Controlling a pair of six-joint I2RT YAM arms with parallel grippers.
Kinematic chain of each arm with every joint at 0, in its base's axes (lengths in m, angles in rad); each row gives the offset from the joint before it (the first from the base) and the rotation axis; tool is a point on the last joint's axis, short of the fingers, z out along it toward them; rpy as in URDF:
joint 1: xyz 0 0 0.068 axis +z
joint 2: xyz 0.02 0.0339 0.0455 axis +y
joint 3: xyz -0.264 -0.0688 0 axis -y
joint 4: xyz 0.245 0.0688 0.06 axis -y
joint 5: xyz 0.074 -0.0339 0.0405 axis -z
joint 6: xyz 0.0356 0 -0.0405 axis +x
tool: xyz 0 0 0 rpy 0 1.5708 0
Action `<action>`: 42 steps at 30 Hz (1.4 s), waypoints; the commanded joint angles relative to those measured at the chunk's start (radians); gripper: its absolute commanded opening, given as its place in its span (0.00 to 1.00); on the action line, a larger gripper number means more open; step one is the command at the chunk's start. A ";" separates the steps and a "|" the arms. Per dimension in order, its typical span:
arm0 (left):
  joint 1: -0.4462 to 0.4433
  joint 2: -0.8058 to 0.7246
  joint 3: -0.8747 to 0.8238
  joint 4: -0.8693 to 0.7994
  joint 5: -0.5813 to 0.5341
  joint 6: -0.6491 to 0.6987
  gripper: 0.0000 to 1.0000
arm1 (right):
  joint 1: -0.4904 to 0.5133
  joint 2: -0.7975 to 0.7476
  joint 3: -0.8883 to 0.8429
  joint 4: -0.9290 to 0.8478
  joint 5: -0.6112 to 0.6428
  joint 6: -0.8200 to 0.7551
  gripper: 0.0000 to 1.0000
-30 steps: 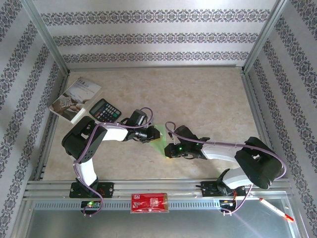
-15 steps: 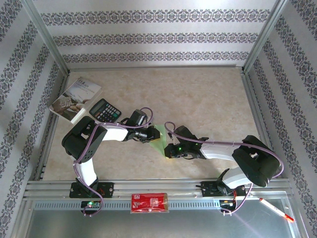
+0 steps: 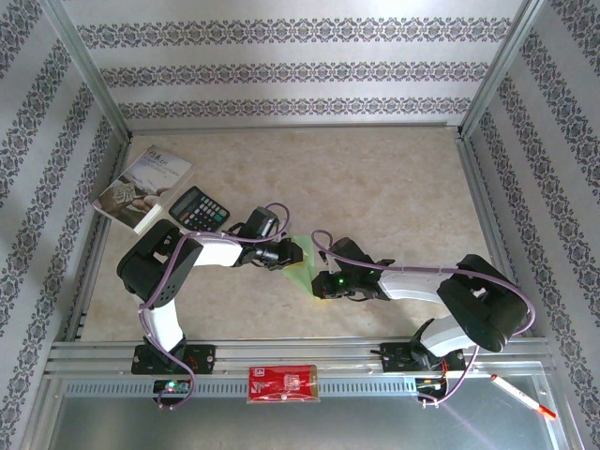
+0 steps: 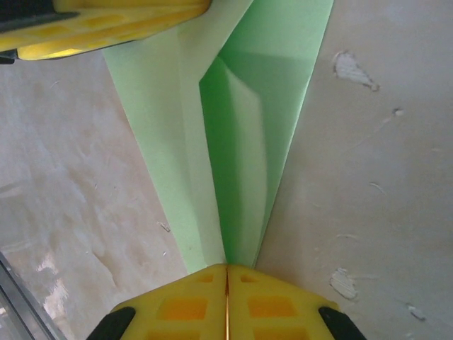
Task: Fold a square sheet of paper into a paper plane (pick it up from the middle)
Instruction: Fourth fold the wing at the center of the table.
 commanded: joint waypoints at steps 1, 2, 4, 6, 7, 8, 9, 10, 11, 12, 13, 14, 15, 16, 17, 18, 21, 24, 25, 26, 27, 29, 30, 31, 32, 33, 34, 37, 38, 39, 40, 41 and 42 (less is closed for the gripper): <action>-0.013 0.036 -0.017 -0.138 -0.076 0.039 0.19 | -0.013 0.008 -0.016 -0.009 0.016 -0.028 0.09; -0.014 0.037 -0.018 -0.139 -0.078 0.041 0.19 | -0.013 0.006 -0.016 -0.008 0.017 -0.029 0.09; -0.013 0.038 -0.016 -0.142 -0.079 0.043 0.20 | -0.013 0.004 -0.017 -0.011 0.014 -0.031 0.09; -0.013 0.039 -0.015 -0.146 -0.082 0.046 0.20 | -0.013 0.002 -0.016 -0.014 0.014 -0.031 0.10; -0.013 0.037 -0.014 -0.148 -0.082 0.047 0.19 | -0.013 -0.001 -0.017 -0.016 0.012 -0.031 0.10; -0.013 0.038 -0.013 -0.149 -0.084 0.049 0.19 | -0.014 -0.009 -0.015 -0.016 0.011 -0.032 0.11; -0.013 0.038 -0.012 -0.149 -0.085 0.050 0.20 | -0.015 -0.015 -0.015 -0.019 0.008 -0.033 0.11; -0.013 0.039 -0.011 -0.151 -0.085 0.050 0.20 | -0.013 -0.021 -0.014 -0.018 0.006 -0.034 0.12; -0.013 0.039 -0.012 -0.153 -0.086 0.052 0.19 | -0.014 -0.029 -0.013 -0.017 0.003 -0.031 0.12; -0.013 0.039 -0.011 -0.153 -0.086 0.053 0.19 | -0.014 -0.034 -0.014 -0.017 0.000 -0.029 0.13; -0.013 0.039 -0.012 -0.154 -0.087 0.053 0.20 | -0.014 -0.041 -0.014 -0.018 -0.002 -0.027 0.13; -0.013 0.039 -0.011 -0.153 -0.087 0.052 0.20 | -0.015 -0.047 -0.014 -0.017 -0.004 -0.027 0.14; -0.013 0.040 -0.011 -0.154 -0.088 0.052 0.19 | -0.015 -0.054 -0.014 -0.020 -0.005 -0.025 0.14; -0.014 0.042 -0.012 -0.153 -0.087 0.053 0.20 | -0.014 -0.058 -0.013 -0.021 -0.006 -0.024 0.14; -0.013 0.042 -0.012 -0.154 -0.087 0.053 0.19 | -0.015 -0.062 -0.014 -0.022 -0.006 -0.024 0.14; -0.013 0.043 -0.011 -0.154 -0.088 0.053 0.20 | -0.014 -0.067 -0.014 -0.023 -0.008 -0.022 0.15; -0.013 0.043 -0.011 -0.154 -0.086 0.053 0.19 | -0.015 -0.085 -0.012 -0.032 -0.009 -0.019 0.15; -0.013 0.043 -0.012 -0.154 -0.086 0.054 0.19 | -0.015 -0.113 -0.011 -0.052 0.001 -0.021 0.16; -0.014 0.044 -0.011 -0.154 -0.086 0.054 0.20 | -0.016 -0.122 -0.010 -0.058 0.004 -0.022 0.16; -0.013 0.043 -0.012 -0.154 -0.087 0.053 0.19 | -0.018 -0.132 -0.008 -0.065 0.007 -0.024 0.16; -0.014 0.043 -0.011 -0.154 -0.086 0.053 0.20 | -0.016 -0.141 -0.008 -0.068 0.006 -0.025 0.16; -0.013 0.042 -0.012 -0.154 -0.088 0.053 0.19 | -0.012 -0.151 -0.001 -0.066 -0.004 -0.027 0.17; -0.013 0.043 -0.012 -0.155 -0.088 0.053 0.20 | -0.004 -0.152 0.004 -0.066 -0.007 -0.026 0.17; -0.013 0.043 -0.012 -0.154 -0.088 0.054 0.20 | 0.007 -0.150 0.011 -0.064 -0.008 -0.027 0.16; -0.013 0.042 -0.013 -0.153 -0.088 0.053 0.19 | 0.017 -0.144 0.018 -0.062 -0.009 -0.027 0.16; -0.013 0.043 -0.012 -0.154 -0.088 0.053 0.19 | 0.028 -0.135 0.027 -0.060 -0.007 -0.028 0.16; -0.014 0.043 -0.013 -0.153 -0.088 0.053 0.19 | 0.038 -0.124 0.040 -0.063 -0.010 -0.030 0.16; -0.014 0.044 -0.011 -0.153 -0.088 0.054 0.19 | 0.062 -0.079 0.070 -0.060 -0.011 -0.036 0.15; -0.013 0.045 -0.010 -0.155 -0.088 0.054 0.19 | 0.067 -0.065 0.081 -0.059 -0.011 -0.036 0.15; -0.013 0.045 -0.010 -0.156 -0.089 0.054 0.19 | 0.072 -0.050 0.091 -0.059 -0.012 -0.037 0.15; -0.013 0.046 -0.010 -0.155 -0.089 0.054 0.20 | 0.074 -0.036 0.100 -0.059 -0.013 -0.040 0.15; -0.013 0.045 -0.010 -0.156 -0.088 0.054 0.19 | 0.074 -0.024 0.107 -0.061 -0.012 -0.042 0.14; -0.013 0.045 -0.012 -0.155 -0.088 0.054 0.19 | 0.074 -0.014 0.111 -0.063 -0.009 -0.043 0.14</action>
